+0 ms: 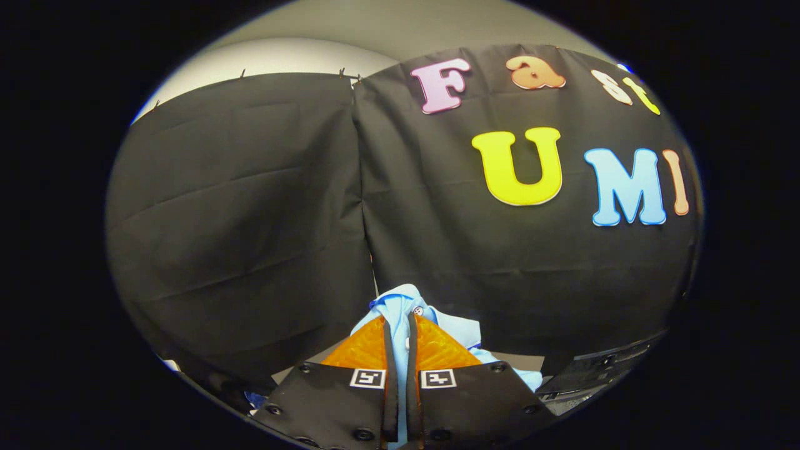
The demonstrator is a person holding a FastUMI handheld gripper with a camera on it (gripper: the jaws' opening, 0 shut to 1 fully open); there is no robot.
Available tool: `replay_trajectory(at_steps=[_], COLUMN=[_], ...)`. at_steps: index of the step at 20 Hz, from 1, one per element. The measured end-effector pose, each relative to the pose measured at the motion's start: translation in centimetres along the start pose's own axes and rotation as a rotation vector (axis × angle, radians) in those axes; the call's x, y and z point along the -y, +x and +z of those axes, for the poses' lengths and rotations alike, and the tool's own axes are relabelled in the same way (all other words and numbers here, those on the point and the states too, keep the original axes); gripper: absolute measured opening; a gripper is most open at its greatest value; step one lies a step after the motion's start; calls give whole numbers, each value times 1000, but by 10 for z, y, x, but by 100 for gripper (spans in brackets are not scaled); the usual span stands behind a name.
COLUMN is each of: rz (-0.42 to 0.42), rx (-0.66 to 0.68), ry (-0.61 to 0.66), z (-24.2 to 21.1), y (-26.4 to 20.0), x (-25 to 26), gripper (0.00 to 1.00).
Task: Put the clothes into the washing machine and then close the washing machine lid.
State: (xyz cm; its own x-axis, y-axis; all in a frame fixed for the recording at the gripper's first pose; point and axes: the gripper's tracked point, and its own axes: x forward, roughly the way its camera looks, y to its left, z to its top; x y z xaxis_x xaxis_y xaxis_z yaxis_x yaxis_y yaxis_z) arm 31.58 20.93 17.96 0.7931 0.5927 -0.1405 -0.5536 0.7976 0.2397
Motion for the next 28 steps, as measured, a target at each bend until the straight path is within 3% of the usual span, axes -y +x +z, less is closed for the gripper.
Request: replay_trajectory(at_steps=[5,12,28], rz=[14,-37,-328], rx=[46,66,111], ry=[-22,-63,18], z=[35,41,48], y=[-22,-39,-144], x=[-4,18,175], gripper=[7,6,6])
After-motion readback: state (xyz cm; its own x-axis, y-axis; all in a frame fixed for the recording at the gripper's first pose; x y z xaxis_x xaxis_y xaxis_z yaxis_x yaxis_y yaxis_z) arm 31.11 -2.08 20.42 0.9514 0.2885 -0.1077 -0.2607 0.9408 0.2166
